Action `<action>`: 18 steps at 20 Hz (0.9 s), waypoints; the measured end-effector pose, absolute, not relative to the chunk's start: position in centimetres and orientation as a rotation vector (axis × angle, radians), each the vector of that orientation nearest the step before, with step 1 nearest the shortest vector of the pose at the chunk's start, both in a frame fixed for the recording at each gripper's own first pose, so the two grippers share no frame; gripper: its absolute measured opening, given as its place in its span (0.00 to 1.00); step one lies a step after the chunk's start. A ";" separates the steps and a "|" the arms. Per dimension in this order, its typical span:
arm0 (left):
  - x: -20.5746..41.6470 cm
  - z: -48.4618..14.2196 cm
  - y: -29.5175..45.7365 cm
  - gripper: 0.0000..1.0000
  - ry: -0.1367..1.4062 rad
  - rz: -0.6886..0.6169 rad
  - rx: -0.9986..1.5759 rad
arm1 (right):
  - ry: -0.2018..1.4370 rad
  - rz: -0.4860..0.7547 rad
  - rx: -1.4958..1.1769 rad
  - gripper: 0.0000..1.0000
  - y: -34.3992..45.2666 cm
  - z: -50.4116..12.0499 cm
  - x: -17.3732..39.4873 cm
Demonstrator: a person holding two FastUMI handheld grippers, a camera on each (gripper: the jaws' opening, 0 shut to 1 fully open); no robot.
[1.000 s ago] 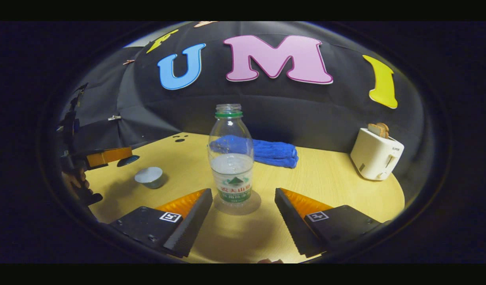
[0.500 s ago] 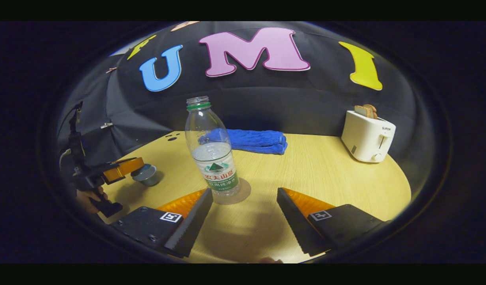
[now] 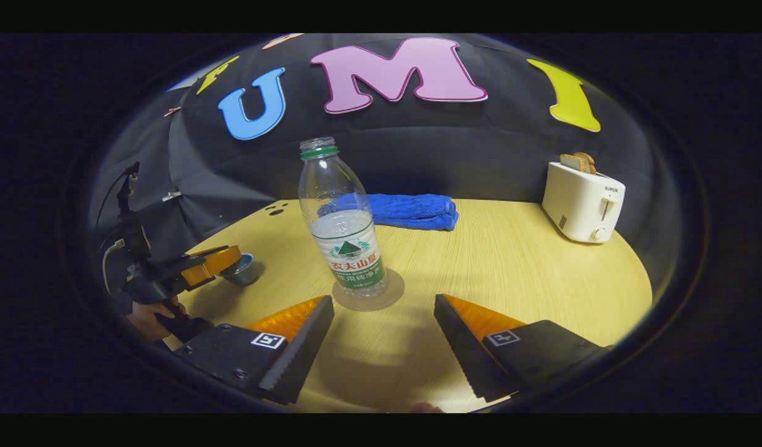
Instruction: Open the teacup lid with one hand, grasp the water bottle and pour water into the teacup with the other hand; after pouring, place the water bottle on the coaster and then close the teacup lid.
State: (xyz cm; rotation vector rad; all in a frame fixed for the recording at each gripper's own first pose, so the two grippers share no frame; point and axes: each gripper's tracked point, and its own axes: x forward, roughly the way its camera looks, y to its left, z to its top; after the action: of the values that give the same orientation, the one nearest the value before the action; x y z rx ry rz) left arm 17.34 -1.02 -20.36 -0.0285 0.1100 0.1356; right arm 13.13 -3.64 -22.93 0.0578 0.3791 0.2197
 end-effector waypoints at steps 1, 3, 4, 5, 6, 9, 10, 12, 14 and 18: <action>17.3 -20.5 -1.1 0.33 0.114 0.134 -0.026 | 0.381 0.221 0.055 1.00 -3.6 -23.0 13.1; 17.4 -20.6 -1.0 0.36 0.114 0.141 -0.029 | 0.387 0.228 0.054 0.99 -3.5 -23.1 12.9; 17.3 -20.5 -0.9 0.39 0.114 0.141 -0.032 | 0.390 0.228 0.051 0.99 -3.5 -23.0 12.8; 17.1 -20.3 -0.8 0.48 0.113 0.145 -0.032 | 0.392 0.228 0.049 0.99 -3.5 -22.9 12.6; 16.7 -20.0 -0.6 0.56 0.116 0.153 -0.030 | 0.396 0.228 0.049 0.99 -3.5 -22.7 12.4; 14.9 -18.1 -0.6 0.84 0.116 0.162 -0.037 | 0.387 0.222 0.040 0.99 -3.9 -20.9 11.6; 14.1 -17.1 -0.8 0.89 0.112 0.159 -0.038 | 0.377 0.217 0.033 0.99 -4.2 -20.1 11.3; 12.4 -15.0 -1.1 0.96 0.103 0.156 -0.021 | 0.350 0.209 0.026 0.99 -4.5 -18.3 10.7; 10.6 -12.6 -1.5 0.96 0.092 0.164 0.005 | 0.324 0.211 0.012 0.99 -4.7 -16.5 10.1; 6.8 -7.2 -3.0 0.96 0.051 0.201 0.022 | 0.262 0.243 -0.015 0.99 -4.2 -12.1 8.0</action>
State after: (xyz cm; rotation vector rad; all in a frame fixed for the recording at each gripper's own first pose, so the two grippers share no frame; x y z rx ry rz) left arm 6.81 -3.02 -7.24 0.0225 0.0512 0.2011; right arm 8.00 -4.17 -12.09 -0.0148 0.2624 0.2426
